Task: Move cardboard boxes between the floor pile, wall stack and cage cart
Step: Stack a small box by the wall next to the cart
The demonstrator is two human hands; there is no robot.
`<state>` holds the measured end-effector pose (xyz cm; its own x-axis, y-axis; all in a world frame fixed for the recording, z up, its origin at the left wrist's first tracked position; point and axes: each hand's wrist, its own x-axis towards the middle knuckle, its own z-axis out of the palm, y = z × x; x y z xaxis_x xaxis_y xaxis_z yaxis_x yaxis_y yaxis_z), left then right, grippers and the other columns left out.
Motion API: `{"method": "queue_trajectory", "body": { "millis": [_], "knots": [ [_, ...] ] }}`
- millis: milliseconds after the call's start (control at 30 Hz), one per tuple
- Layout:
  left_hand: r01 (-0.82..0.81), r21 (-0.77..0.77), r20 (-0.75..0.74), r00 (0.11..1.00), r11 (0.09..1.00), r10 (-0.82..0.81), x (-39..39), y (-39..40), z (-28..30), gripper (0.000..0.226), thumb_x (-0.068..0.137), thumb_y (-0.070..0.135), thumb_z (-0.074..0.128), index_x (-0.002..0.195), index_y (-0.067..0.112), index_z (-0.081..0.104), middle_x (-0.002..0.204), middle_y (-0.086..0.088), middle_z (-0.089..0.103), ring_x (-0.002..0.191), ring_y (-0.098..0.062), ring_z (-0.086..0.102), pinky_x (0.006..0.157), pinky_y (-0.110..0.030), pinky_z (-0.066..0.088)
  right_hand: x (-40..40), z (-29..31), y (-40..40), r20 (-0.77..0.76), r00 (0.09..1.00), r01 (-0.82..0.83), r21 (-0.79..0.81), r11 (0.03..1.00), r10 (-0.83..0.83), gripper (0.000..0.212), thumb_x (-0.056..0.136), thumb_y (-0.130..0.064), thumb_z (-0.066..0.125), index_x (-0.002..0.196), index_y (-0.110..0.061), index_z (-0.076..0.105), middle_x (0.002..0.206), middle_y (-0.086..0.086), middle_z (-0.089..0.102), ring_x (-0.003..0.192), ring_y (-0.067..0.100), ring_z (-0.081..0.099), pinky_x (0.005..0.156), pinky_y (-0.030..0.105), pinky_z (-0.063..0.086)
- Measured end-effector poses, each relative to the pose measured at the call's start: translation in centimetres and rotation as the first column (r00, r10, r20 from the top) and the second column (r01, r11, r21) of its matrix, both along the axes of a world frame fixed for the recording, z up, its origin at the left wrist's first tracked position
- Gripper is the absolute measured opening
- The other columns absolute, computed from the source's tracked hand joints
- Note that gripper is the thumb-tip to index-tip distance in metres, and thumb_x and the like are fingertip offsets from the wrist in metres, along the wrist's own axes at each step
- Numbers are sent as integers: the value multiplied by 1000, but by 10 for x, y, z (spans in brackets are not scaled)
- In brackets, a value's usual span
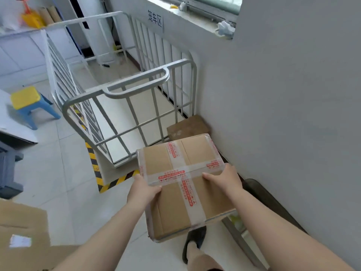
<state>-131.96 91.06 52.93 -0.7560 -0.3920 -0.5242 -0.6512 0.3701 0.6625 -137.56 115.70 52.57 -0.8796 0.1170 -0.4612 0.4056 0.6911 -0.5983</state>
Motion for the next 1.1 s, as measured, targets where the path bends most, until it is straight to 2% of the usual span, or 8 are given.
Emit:
{"method": "queue_trajectory", "body": {
  "millis": [233, 367, 500, 567, 733, 900, 1000, 1100],
  "knots": [
    [-28, 125, 120, 993, 992, 13, -153, 23, -64, 93, 40, 53, 75, 122, 17, 51, 112, 4, 66, 99, -15, 63, 87, -38, 54, -152, -63, 18, 80, 994, 70, 10, 998, -70, 75, 68, -55, 75, 123, -14, 45, 122, 7, 48, 106, 23, 54, 75, 34, 46],
    [-13, 41, 129, 992, 999, 8, -217, 43, -109, 64, 76, 28, 75, 125, 14, 36, 112, 4, 56, 108, -21, 58, 75, -28, 46, -220, -118, 27, 130, 988, 81, 58, 995, -88, 77, 68, -55, 74, 126, -15, 43, 123, 5, 46, 111, 24, 52, 83, 39, 47],
    [52, 60, 128, 990, 997, -60, -269, 63, -203, 59, 81, 16, 72, 127, 12, 35, 107, 8, 55, 96, -13, 56, 54, -15, 36, -271, -203, 41, 147, 981, 107, 126, 986, -125, 88, 62, -61, 74, 131, -16, 41, 126, 4, 47, 116, 25, 52, 91, 45, 50],
    [37, 109, 149, 987, 993, -53, -289, 75, -258, 58, 80, 12, 72, 125, 15, 36, 106, 9, 57, 90, -7, 54, 65, -17, 46, -289, -258, 49, 144, 980, 114, 172, 978, -139, 91, 65, -59, 75, 135, -17, 36, 129, 5, 44, 118, 25, 49, 93, 46, 49],
    [-35, 247, 182, 983, 968, -11, -325, 97, -395, 69, 79, 10, 73, 135, 20, 34, 127, 5, 52, 123, -21, 51, 100, -39, 45, -337, -393, 63, 150, 982, 80, 224, 971, -116, 87, 65, -60, 73, 132, -21, 35, 130, 5, 46, 120, 26, 48, 97, 52, 45],
    [-73, 250, 177, 984, 965, 28, -359, 106, -489, 65, 78, 8, 73, 130, 17, 35, 111, 8, 48, 114, -20, 52, 88, -32, 45, -393, -486, 66, 90, 996, -14, 370, 929, -21, 86, 72, -61, 67, 138, -19, 32, 135, 7, 43, 126, 29, 42, 104, 46, 37],
    [-46, 290, 171, 985, 956, -4, -376, 113, -533, 55, 78, 6, 72, 118, 20, 37, 99, 13, 51, 89, -8, 51, 72, -20, 43, -419, -526, 64, 104, 995, -47, 440, 897, 1, 91, 77, -57, 65, 145, -13, 23, 143, 12, 36, 133, 32, 33, 108, 45, 30],
    [35, 289, 131, 988, 957, -75, -389, 118, -554, 63, 79, 4, 70, 129, 19, 35, 100, 17, 52, 84, -1, 48, 64, -13, 41, -426, -554, 62, 144, 989, -82, 472, 878, 15, 92, 82, -59, 57, 149, -12, 16, 151, 15, 23, 140, 34, 21, 112, 47, 26]
  ]
}}
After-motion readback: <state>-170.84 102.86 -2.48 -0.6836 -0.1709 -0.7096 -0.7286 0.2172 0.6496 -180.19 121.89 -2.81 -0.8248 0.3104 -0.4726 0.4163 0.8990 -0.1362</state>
